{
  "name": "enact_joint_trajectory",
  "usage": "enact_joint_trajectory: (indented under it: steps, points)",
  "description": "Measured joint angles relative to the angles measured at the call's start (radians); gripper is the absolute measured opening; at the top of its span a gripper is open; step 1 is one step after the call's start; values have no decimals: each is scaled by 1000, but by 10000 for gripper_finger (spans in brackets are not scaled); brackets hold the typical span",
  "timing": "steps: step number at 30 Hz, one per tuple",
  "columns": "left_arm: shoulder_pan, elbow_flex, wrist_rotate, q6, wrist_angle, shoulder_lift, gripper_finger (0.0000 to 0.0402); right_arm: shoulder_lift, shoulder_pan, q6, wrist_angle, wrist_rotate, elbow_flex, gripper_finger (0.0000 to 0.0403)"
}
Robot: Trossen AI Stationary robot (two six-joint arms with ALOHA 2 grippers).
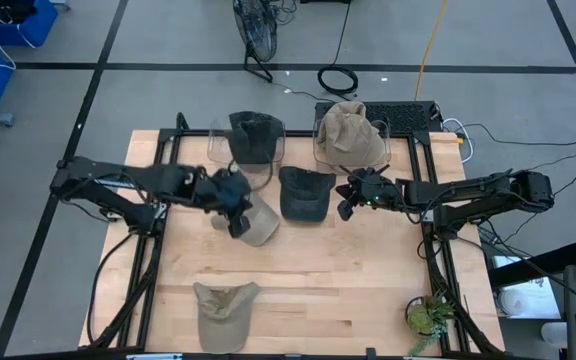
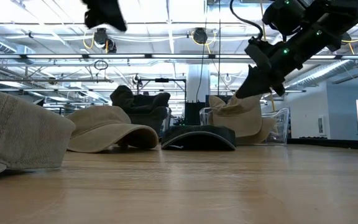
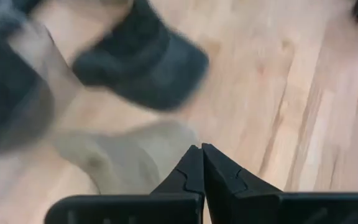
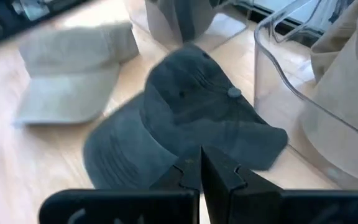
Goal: Pick & Place hat
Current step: Put the brown cap into the right transparent bin
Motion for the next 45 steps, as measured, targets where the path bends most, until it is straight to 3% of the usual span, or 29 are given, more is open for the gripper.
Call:
enact_joint_trajectory:
  steps: [5, 8, 12, 15, 17, 23, 30, 36, 45]
  points:
    - [-70, -187, 28, -85, 184, -39, 3, 0, 0, 36, 41, -29, 0, 0]
    - [-97, -302, 32, -114, 318, -98, 2, 0, 0, 44, 83, -103, 0, 0]
    - [-118, -424, 31, -169, 357, -206, 2, 0, 16, 95, 176, -208, 0, 0]
    - [-135, -491, 34, -179, 352, -303, 2, 1, 80, 107, 233, -188, 22, 0]
    - [-142, -529, 35, -173, 343, -374, 2, 27, 143, 98, 218, -104, 87, 0]
    - [-147, -572, 39, -117, 289, -557, 1, 238, 301, -6, 64, 83, 406, 0]
    - [-147, -572, 94, -66, 268, -659, 2, 500, 354, 112, -337, 70, 740, 0]
    - [-147, -573, 168, -55, 247, -658, 2, 581, 396, 289, -384, -99, 782, 14]
    - [-172, -573, 185, -71, 244, -637, 5, 730, 460, 294, -337, -128, 781, 82]
